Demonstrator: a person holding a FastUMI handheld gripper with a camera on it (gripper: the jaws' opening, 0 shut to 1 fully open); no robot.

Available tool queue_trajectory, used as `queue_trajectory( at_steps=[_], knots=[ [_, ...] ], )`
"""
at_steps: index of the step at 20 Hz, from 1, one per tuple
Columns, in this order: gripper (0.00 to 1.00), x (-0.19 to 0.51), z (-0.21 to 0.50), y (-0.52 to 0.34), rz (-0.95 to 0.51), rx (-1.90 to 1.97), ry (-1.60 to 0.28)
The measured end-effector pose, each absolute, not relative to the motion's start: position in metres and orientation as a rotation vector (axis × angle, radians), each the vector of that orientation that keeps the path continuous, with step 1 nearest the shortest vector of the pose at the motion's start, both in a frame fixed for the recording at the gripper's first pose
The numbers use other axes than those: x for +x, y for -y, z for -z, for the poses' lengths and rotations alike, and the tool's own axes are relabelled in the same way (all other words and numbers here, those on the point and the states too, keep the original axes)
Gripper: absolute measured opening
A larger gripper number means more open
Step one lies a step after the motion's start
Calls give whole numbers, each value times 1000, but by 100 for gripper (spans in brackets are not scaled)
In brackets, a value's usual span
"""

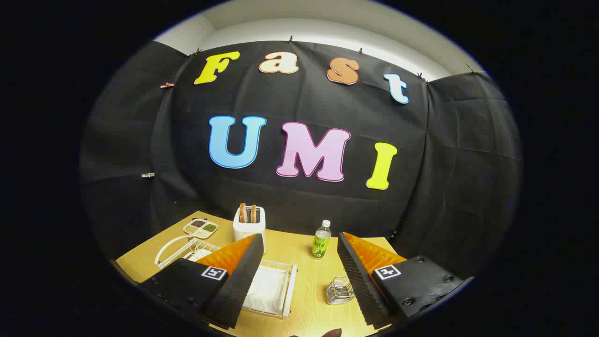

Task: Take the plate from the dish rack, then take the spoon from the basket and place it into the plate.

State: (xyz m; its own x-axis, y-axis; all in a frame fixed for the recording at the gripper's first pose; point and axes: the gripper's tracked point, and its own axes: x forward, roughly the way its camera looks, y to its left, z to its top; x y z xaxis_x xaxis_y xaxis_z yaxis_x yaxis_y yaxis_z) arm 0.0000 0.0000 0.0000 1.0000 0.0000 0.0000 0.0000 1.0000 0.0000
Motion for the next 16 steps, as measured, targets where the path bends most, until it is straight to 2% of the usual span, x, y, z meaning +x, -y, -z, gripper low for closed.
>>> queue_trajectory(
  at_steps=[16],
  knots=[
    [98,16,8,-21,-33,-6,-19]
  ],
)
